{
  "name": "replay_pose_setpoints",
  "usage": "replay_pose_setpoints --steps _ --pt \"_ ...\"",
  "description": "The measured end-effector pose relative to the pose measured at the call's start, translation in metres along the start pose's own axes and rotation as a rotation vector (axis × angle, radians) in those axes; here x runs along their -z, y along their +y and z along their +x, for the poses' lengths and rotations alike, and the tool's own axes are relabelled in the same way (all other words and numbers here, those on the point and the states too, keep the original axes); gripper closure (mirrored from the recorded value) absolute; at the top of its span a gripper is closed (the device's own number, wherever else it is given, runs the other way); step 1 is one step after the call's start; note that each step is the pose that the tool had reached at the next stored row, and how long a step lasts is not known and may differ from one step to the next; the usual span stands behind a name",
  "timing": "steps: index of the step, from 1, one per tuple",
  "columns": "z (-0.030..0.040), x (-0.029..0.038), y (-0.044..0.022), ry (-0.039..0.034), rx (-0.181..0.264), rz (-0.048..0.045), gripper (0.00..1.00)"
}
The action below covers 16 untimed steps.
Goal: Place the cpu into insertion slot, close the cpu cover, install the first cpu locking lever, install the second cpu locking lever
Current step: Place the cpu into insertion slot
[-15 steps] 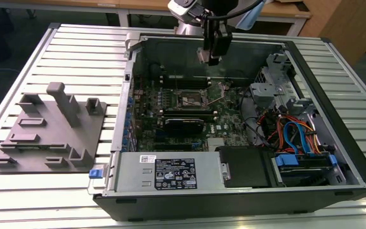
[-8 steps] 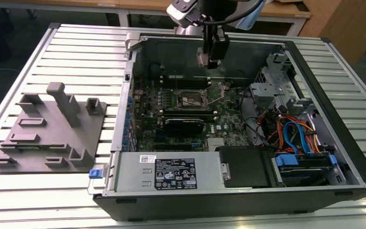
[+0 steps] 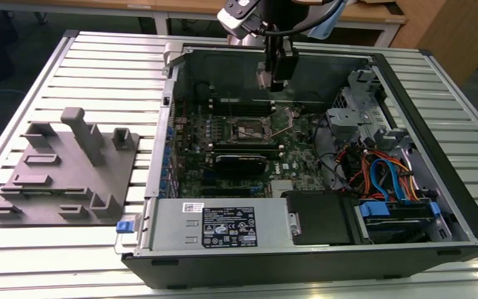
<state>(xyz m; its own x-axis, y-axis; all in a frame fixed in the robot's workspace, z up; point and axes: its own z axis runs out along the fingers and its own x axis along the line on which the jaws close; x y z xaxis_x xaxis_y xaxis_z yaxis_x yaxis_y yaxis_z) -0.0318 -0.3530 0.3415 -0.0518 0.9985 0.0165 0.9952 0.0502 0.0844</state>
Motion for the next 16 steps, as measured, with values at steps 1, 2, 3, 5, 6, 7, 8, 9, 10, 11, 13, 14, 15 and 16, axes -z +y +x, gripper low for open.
replay_pose_setpoints --steps 1,2,3,5,6,7,8,9,10,11,13,14,15,16 --pt "0.0000 0.0000 0.0000 -0.0001 0.000 0.0000 0.46" --pt "0.0000 0.0000 0.0000 -0.0001 0.000 0.0001 0.46" --pt "0.0000 0.0000 0.0000 -0.0001 0.000 0.0000 0.46" --pt "0.0000 -0.0002 0.0000 -0.0001 0.000 0.0000 0.46" --pt "0.0001 -0.0004 0.0000 -0.0001 0.000 0.0001 0.46" --pt "0.0000 -0.0007 0.0000 -0.0001 0.000 0.0000 0.46" --pt "0.0000 -0.0012 -0.0001 0.0000 0.000 0.0000 0.46" --pt "0.0000 -0.0021 -0.0002 0.0000 0.000 -0.0001 0.46" --pt "0.0000 -0.0032 -0.0003 0.0000 0.000 0.0000 0.46" --pt "-0.0001 -0.0044 -0.0007 -0.0002 0.000 0.0001 0.46" --pt "-0.0001 -0.0074 -0.0010 -0.0002 -0.001 0.0007 0.46" --pt "-0.0001 -0.0090 -0.0012 -0.0003 -0.001 0.0012 0.46" --pt "-0.0001 -0.0106 -0.0015 -0.0002 -0.001 0.0016 0.46" --pt "0.0000 -0.0121 -0.0020 -0.0002 -0.001 0.0022 0.46"
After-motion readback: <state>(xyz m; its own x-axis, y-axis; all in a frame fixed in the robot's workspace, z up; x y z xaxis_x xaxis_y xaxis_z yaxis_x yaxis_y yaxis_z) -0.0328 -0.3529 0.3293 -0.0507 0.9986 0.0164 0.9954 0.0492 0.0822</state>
